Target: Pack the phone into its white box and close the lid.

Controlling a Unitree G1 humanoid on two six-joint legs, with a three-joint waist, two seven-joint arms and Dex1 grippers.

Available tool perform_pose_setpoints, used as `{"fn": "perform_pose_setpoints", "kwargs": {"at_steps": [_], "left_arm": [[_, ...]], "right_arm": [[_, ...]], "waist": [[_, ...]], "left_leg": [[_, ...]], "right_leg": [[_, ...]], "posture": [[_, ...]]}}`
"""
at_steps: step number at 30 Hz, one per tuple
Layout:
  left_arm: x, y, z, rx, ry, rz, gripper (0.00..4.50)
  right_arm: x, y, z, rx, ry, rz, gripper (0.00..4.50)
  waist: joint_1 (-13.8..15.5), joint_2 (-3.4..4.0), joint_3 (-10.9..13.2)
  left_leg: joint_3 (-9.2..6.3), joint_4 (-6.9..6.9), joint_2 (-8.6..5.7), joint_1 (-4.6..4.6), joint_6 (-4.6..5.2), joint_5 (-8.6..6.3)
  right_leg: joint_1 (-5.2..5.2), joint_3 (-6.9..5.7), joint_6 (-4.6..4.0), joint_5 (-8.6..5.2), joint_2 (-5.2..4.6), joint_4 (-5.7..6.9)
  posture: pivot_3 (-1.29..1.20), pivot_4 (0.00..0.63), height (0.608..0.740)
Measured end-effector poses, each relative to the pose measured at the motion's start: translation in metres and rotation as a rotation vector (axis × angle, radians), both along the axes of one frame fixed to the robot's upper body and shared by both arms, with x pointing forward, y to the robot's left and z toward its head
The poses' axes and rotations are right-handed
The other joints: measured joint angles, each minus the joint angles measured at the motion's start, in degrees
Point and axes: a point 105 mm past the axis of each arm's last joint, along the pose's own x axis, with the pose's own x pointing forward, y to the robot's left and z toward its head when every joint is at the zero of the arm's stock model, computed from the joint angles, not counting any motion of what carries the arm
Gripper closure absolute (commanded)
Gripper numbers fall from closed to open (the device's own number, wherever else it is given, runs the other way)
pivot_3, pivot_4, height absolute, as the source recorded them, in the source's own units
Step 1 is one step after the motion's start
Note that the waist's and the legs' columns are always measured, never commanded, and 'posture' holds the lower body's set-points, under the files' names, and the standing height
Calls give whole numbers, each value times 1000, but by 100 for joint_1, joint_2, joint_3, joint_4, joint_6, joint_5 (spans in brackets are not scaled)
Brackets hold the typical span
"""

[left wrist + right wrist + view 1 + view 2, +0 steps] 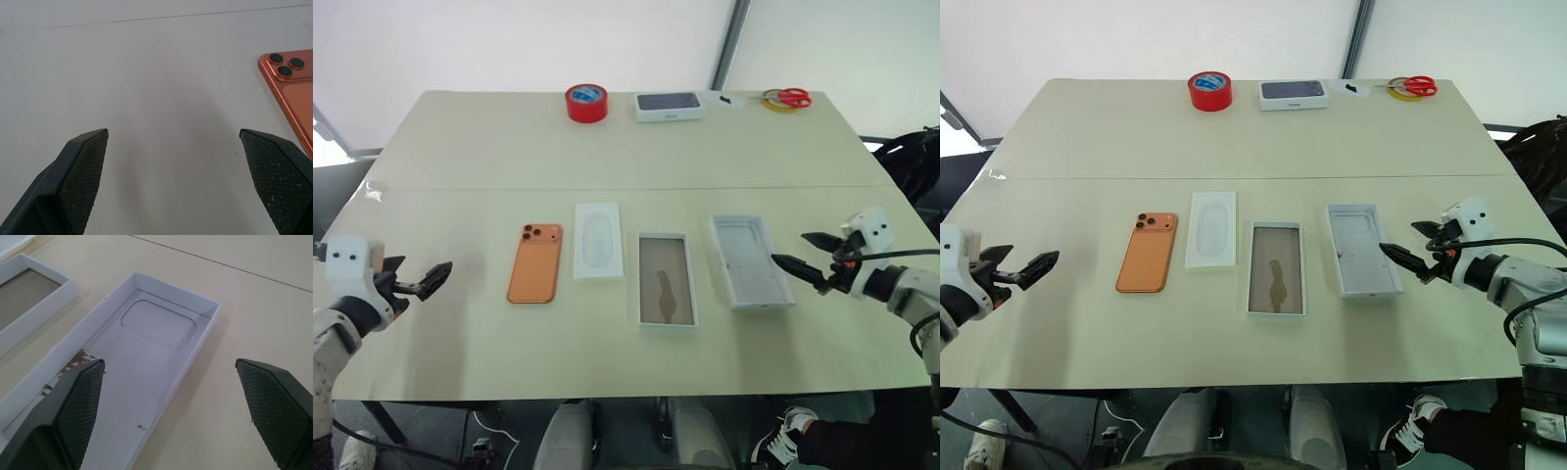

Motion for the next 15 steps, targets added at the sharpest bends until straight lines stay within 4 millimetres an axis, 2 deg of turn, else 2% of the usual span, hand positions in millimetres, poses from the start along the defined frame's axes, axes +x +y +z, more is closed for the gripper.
{"fn": "perform_pose_setpoints", "kwargs": {"at_steps": [11,15], "left_arm": [[2,-7,5,0,-14,-13,0],[9,-24,8,-8,-28,-65,0]], "right_arm": [[8,9,10,-1,-30,31,28],[11,17,12,-3,-36,59,28]], "waist": [[3,0,0],[14,0,0]], "left_leg": [[-1,0,0,0,0,0],[-1,2,-2,0,0,0]], "right_leg": [[0,0,0,0,0,1],[4,0,0,1,-1,0]], "posture": [[0,150,732],[0,150,732]]}}
